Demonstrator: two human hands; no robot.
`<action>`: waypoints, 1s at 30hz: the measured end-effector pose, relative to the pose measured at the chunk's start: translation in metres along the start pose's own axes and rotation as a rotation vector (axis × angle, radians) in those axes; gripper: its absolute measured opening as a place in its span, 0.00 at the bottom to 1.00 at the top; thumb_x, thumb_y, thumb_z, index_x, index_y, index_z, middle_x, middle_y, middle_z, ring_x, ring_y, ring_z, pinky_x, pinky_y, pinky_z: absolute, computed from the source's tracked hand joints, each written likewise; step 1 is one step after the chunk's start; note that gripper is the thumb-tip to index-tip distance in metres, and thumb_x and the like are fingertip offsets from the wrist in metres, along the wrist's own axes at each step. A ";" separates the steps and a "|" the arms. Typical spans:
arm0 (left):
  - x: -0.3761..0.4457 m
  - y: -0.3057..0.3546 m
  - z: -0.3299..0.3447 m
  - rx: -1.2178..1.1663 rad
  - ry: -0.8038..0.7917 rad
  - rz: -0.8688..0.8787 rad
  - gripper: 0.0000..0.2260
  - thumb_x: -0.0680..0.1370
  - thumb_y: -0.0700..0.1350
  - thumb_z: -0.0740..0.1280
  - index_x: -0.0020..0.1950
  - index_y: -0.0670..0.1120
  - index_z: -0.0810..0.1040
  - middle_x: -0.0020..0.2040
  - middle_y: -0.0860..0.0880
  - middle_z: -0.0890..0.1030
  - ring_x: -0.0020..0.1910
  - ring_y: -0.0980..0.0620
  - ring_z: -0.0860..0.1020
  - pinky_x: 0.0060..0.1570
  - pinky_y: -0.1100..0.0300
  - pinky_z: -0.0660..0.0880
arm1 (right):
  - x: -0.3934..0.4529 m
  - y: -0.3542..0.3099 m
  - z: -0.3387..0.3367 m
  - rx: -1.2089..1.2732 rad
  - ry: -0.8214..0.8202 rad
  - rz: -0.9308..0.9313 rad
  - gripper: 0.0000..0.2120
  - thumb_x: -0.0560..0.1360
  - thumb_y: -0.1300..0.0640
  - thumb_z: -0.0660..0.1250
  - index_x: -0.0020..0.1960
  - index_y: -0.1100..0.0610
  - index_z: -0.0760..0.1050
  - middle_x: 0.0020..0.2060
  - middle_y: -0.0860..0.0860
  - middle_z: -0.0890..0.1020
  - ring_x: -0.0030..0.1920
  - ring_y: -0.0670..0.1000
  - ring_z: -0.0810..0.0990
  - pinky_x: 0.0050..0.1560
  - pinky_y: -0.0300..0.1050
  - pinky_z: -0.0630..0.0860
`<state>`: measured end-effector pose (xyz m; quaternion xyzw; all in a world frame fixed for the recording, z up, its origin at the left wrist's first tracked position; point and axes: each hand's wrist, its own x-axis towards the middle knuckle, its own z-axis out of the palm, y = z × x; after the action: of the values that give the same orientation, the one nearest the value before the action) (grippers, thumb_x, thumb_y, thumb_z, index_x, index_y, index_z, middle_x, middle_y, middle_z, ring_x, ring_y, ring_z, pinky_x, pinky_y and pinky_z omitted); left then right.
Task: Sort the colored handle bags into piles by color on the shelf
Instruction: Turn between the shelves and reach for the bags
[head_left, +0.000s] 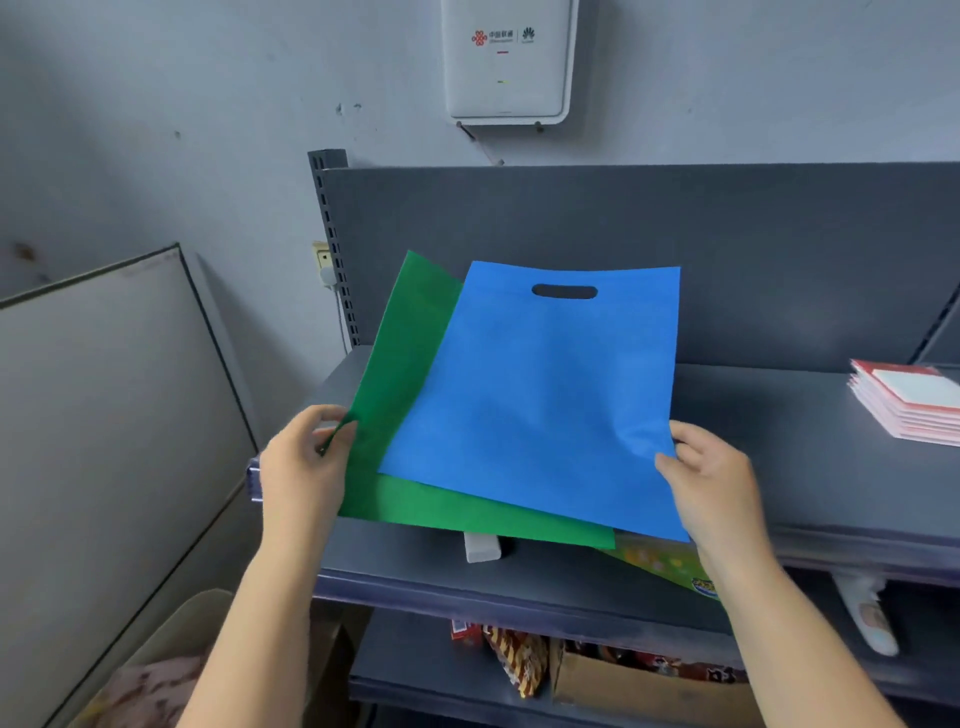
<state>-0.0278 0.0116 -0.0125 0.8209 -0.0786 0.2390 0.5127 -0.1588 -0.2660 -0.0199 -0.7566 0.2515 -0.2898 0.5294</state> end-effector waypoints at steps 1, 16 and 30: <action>-0.013 0.000 -0.006 -0.042 0.043 -0.043 0.07 0.75 0.37 0.69 0.43 0.49 0.77 0.34 0.50 0.80 0.27 0.55 0.71 0.26 0.69 0.65 | -0.006 -0.001 -0.002 0.029 -0.025 -0.004 0.20 0.76 0.67 0.59 0.48 0.43 0.78 0.36 0.29 0.81 0.40 0.32 0.80 0.35 0.38 0.73; -0.188 -0.001 -0.165 -0.289 0.781 -0.271 0.09 0.76 0.36 0.67 0.42 0.49 0.78 0.38 0.53 0.82 0.34 0.64 0.79 0.38 0.71 0.75 | -0.104 -0.021 0.041 0.590 -0.683 0.200 0.17 0.79 0.69 0.58 0.50 0.49 0.78 0.41 0.46 0.86 0.41 0.45 0.85 0.35 0.39 0.81; -0.363 0.032 -0.359 -0.184 1.352 -0.234 0.06 0.76 0.36 0.67 0.43 0.47 0.78 0.36 0.55 0.84 0.37 0.59 0.81 0.42 0.66 0.78 | -0.290 -0.083 0.135 0.705 -1.346 0.310 0.17 0.78 0.71 0.55 0.50 0.54 0.78 0.39 0.48 0.86 0.38 0.47 0.85 0.33 0.40 0.80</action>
<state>-0.4684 0.2707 -0.0289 0.4482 0.3274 0.6336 0.5390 -0.2620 0.0477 -0.0279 -0.5126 -0.1285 0.2469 0.8123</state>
